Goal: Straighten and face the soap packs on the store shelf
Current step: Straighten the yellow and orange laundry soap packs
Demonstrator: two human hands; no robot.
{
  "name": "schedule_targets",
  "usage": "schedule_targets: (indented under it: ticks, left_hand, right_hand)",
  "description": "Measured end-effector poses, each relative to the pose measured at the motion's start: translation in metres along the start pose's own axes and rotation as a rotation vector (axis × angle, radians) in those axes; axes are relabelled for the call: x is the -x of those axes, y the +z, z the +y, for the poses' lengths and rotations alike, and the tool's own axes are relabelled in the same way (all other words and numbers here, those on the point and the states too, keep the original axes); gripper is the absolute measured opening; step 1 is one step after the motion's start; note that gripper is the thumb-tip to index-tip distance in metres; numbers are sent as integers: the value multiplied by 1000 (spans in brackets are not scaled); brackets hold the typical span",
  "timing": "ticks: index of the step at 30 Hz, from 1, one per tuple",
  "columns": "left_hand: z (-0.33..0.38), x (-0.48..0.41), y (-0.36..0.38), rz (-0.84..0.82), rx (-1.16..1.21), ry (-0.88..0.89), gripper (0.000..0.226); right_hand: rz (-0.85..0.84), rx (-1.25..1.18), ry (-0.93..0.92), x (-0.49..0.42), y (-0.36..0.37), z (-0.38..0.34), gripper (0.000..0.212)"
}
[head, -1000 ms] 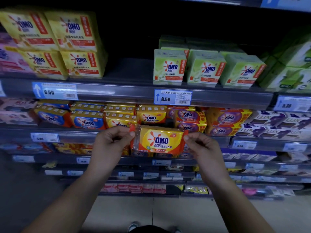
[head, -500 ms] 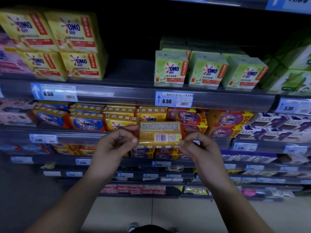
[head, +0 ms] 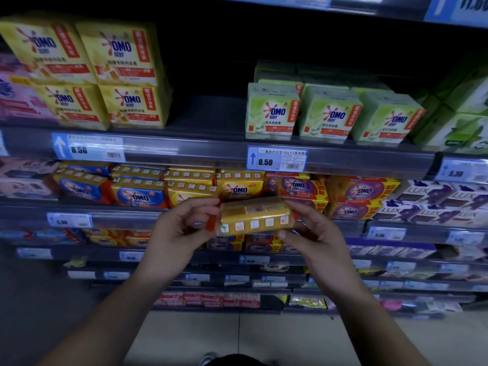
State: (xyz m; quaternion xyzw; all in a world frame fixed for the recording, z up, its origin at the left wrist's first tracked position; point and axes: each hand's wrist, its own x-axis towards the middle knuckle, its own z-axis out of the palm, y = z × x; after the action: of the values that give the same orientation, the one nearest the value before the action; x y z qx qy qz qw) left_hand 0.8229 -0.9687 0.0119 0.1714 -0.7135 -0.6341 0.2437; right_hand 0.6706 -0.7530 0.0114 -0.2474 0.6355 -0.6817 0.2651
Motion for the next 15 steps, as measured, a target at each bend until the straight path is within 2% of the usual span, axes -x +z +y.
schedule_targets:
  ticks: [2,4,5,8,10,15]
  left_hand:
    - [-2,1,4,70,-50,-30,46]
    - [-4,1,6,116,11,-88,22]
    - [-3,1,7,119,59,-121,10]
    - [-6,0,13,130,145,-200,21]
    - [-5,-2,15,153,178,-247,28]
    - [-2,-3,16,163,206,-305,24]
  right_hand:
    - [46,105,-16,-2,-1,1,40]
    - [69,79,8,-2,0,0,19]
    - [81,67,23,-1,1,0,18]
    - [103,49,78,-2,6,5,39]
    - [92,-8,118,-2,9,10,34]
    - [128,-137,192,1,10,17,28]
